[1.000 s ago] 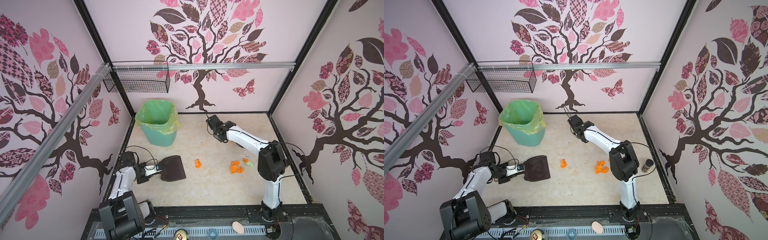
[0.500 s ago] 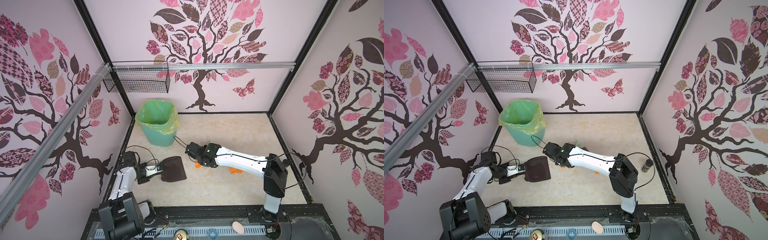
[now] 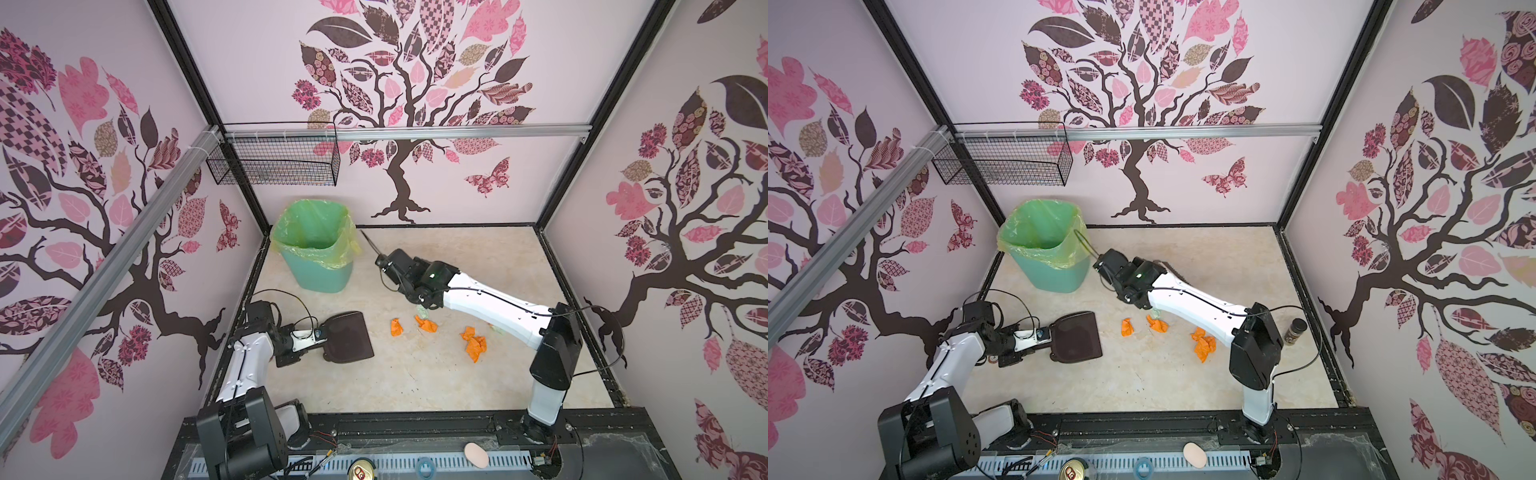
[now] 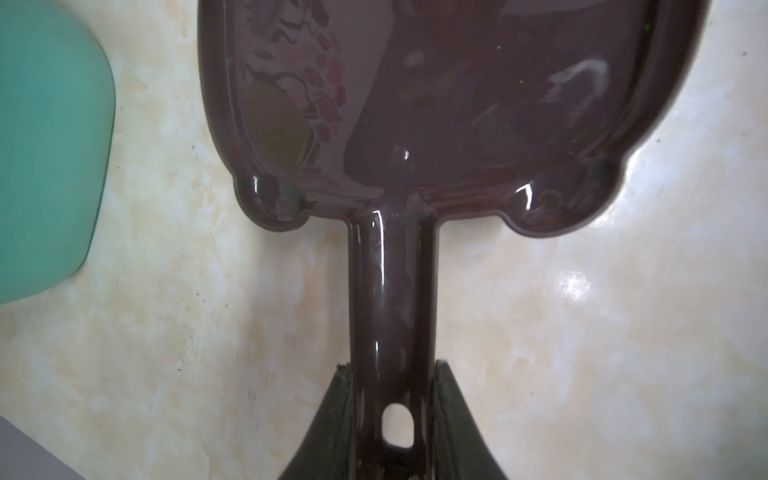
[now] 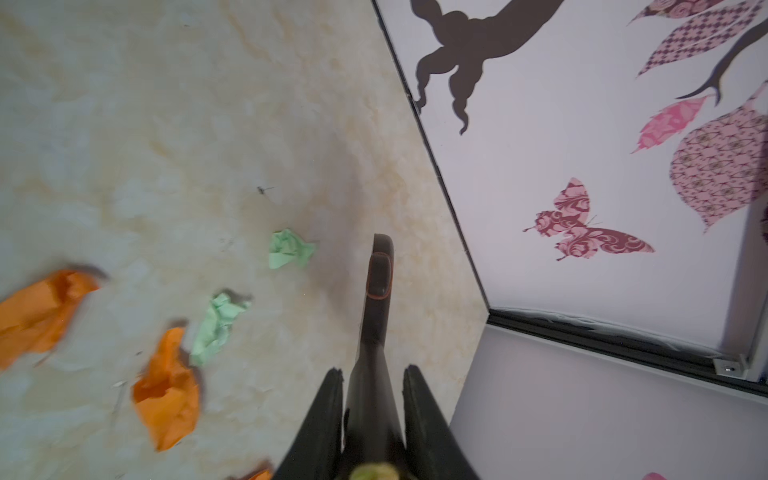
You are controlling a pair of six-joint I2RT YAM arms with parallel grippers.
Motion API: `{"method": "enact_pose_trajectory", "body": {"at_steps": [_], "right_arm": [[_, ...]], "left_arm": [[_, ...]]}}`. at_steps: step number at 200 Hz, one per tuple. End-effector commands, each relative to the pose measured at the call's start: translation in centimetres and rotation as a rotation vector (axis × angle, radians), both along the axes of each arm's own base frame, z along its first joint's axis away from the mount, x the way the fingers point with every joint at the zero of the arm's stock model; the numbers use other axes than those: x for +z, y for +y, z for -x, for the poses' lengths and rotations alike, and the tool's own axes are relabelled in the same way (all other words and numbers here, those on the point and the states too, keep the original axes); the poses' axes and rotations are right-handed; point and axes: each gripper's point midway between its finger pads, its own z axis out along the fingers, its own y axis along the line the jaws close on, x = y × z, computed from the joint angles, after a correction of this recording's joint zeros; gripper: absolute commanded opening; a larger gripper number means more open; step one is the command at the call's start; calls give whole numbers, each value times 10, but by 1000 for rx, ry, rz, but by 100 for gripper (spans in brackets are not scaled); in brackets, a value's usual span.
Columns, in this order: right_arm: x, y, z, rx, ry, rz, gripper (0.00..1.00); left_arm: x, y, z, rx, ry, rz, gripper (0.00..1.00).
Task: Sweep away the paper scraps from the table
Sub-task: 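Sweep remaining scraps with the brush toward the dustpan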
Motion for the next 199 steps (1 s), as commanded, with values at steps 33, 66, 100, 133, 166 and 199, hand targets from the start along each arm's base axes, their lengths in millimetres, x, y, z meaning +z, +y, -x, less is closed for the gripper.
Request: {"method": "enact_pose_trajectory", "body": {"at_steps": [33, 66, 100, 133, 166, 199], "right_arm": [[-54, 54, -26, 275, -12, 124, 0], [-71, 55, -2, 327, 52, 112, 0], [-69, 55, 46, 388, 111, 135, 0], [-59, 54, 96, 421, 176, 160, 0], [-25, 59, 131, 433, 117, 141, 0], [36, 47, 121, 290, -31, 60, 0]], "left_arm": [[9, -3, -1, -2, -22, 9, 2], [12, -3, -3, -12, -24, 7, 2], [12, -2, -6, -13, -26, 11, 2], [12, -3, -6, -12, -21, 15, 2], [10, -5, -3, -20, -20, 15, 2], [10, -9, -5, -37, -19, 9, 3]]}}
